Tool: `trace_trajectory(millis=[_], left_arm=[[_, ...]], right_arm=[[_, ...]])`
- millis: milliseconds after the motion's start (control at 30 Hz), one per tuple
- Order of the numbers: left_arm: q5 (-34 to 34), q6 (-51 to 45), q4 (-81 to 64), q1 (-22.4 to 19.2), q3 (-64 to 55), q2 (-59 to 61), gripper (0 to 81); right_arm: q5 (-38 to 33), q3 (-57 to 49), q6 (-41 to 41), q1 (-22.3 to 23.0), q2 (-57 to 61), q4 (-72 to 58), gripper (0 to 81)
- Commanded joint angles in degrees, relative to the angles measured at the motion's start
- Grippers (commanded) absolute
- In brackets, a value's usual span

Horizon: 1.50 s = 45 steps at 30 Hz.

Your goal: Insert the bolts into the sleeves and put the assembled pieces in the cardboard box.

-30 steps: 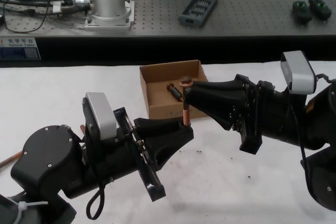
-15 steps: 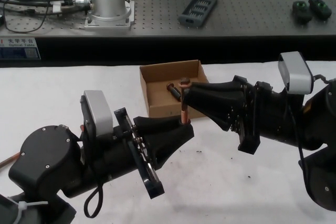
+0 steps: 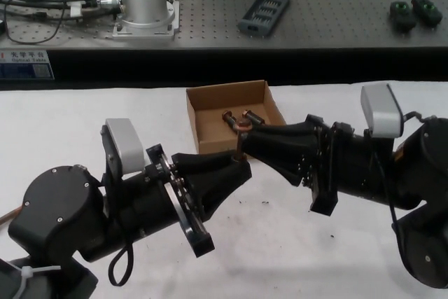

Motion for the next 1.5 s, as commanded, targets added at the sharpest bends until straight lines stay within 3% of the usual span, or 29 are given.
trace_trajectory(millis=[0,600,767,833,1000,1100,1367,1467], left_arm=[[0.41,-0.14,-3.04,0.18,-0.60,-0.37,0.6],[0.41,3.82,0.33,0.18,-0.60,-0.37,0.6],[0.22,3.83,0.22,0.18,-0.60,-0.37,0.6],[-0.28,3.83,0.22,0.18,-0.60,-0.37,0.6],[-0.28,3.83,0.22,0.18,-0.60,-0.37,0.6],[-0.42,3.83,0.22,0.18,-0.60,-0.37,0.6],[-5.08,3.35,0.12,0.18,-0.60,-0.37,0.6],[-6.12,2.74,0.12,0.42,-0.60,-0.37,0.6]], right_arm=[[1.61,-0.28,-0.67,-0.39,0.68,-0.63,6.6],[-0.81,-0.28,-3.69,-1.25,0.68,4.67,6.4],[-0.81,-0.28,-4.56,-1.39,0.68,6.97,0.8],[-0.81,-0.28,-4.56,-1.39,0.68,7.41,8.0],[0.36,-0.28,-4.28,-1.39,0.68,7.51,36.7],[3.03,-0.28,-4.18,-1.39,0.68,7.51,45.6],[4.97,-0.28,-2.37,-1.76,0.68,1.64,46.1],[4.75,-0.28,0.97,-3.29,0.68,-0.63,42.1]])
